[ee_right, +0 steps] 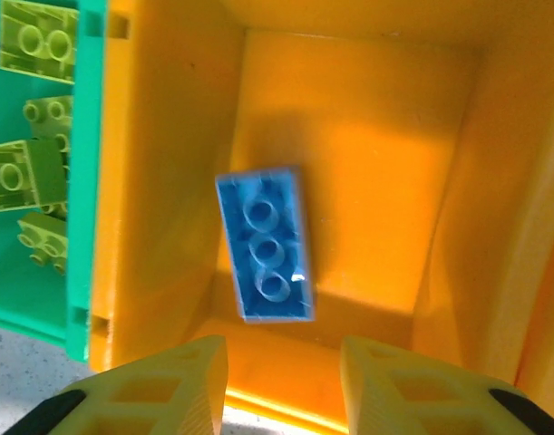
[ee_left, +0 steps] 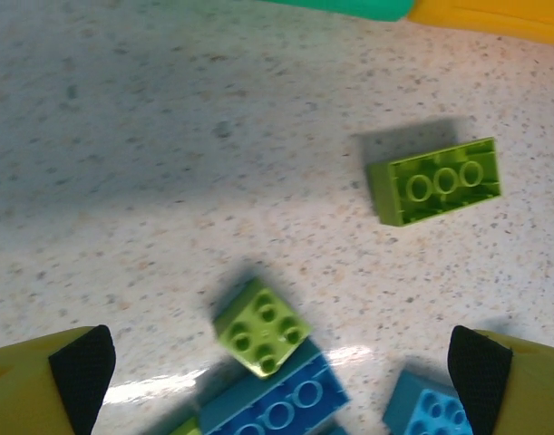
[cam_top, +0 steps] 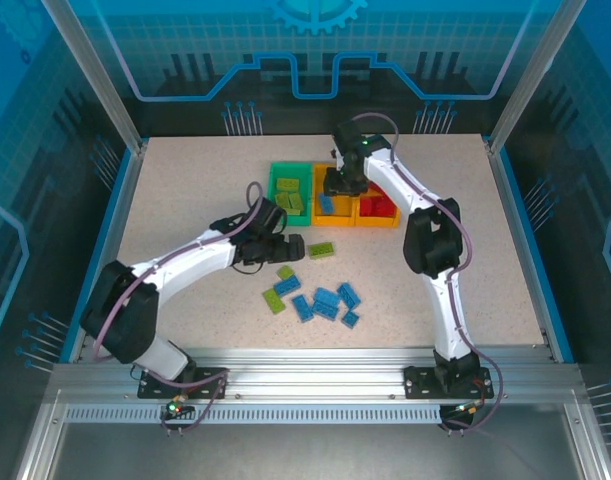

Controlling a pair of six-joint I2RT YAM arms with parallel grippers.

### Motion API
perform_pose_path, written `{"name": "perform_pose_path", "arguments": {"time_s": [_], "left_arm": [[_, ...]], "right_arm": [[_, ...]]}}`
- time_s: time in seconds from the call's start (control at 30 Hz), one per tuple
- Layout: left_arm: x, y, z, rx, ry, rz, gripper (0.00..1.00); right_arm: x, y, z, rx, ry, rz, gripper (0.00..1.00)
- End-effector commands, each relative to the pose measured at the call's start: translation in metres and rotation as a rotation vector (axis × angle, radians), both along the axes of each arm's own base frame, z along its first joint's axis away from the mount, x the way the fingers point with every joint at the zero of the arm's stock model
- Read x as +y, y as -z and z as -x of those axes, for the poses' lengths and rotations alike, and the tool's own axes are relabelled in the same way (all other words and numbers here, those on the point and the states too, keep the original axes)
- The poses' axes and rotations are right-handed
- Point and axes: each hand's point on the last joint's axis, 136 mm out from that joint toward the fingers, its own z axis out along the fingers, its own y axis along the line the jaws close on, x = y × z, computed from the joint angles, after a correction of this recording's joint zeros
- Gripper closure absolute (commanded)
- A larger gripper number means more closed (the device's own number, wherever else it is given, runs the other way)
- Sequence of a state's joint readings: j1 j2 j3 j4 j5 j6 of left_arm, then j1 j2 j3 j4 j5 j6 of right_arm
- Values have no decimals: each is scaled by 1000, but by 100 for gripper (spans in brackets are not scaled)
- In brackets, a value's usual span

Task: Sort the legos into containers by color

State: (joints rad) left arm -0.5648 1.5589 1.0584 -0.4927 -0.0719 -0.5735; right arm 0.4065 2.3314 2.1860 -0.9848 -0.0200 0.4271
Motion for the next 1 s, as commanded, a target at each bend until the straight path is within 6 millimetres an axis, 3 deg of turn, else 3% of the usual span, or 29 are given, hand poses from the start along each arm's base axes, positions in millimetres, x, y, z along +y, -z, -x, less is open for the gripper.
{"name": "perform_pose_path", "arguments": {"time_s": [0.0,0.1,0.17,0.3,0.4,0.5,0.77,0.97], "left_arm": [[-19,-1,-2,30,57,-51,1],[-39,1,-5,59,93,-72,1],[-49,2,-9,76,104,-79,1],[-57,13,-13,132,95,-113,1],[-65,21,-17,157,90,-120,1],[-74,26,-21,169,85,-123,1],[-83,37,-30,185,55,-124,1],[-87,51,-36,207,39,-137,1]], "right_arm": [[-13,17,4,54,23,48,61],[-13,12,8,46,22,45,55],[-16,-2,9,6,32,33,53],[-31,-31,15,-50,94,-11,37],[-44,-44,20,-65,143,-78,32],[-55,-53,27,-67,157,-108,28],[-61,-73,44,-130,111,-121,24],[-72,-77,54,-136,117,-113,24]]}}
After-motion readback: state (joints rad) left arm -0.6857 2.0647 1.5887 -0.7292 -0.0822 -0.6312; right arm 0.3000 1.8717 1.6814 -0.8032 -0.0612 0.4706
